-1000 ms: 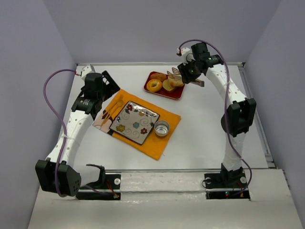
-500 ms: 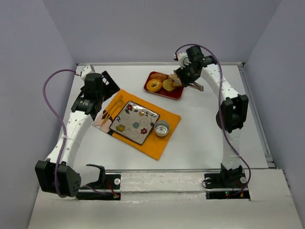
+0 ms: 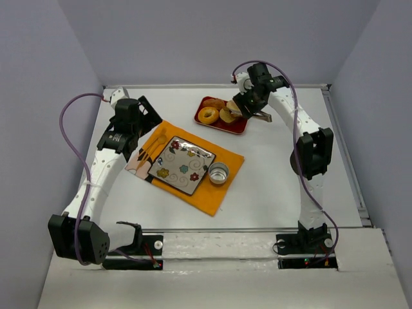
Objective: Place the bread
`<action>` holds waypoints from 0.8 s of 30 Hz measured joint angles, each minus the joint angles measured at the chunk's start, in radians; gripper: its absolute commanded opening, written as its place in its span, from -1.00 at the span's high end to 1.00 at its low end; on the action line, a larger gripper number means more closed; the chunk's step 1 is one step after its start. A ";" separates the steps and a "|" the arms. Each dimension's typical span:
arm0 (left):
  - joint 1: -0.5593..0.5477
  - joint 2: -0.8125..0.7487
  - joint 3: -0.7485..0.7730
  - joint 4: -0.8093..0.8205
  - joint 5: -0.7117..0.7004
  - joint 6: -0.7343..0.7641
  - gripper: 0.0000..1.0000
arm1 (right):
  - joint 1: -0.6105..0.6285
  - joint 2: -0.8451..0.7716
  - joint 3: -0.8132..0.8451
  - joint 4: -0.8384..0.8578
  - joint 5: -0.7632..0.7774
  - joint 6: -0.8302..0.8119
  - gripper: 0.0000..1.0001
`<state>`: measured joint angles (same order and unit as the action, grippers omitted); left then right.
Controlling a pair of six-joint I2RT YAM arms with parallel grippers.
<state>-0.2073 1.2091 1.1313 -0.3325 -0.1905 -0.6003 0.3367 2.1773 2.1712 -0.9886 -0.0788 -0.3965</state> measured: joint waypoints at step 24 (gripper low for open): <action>0.000 0.026 0.000 0.011 -0.001 0.014 -0.98 | 0.019 0.009 -0.001 -0.007 0.133 -0.008 0.86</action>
<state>-0.2073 1.2346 1.1313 -0.3218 -0.1913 -0.5865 0.3561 2.1864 2.1704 -0.9955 0.0540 -0.4049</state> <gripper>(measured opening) 0.990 0.262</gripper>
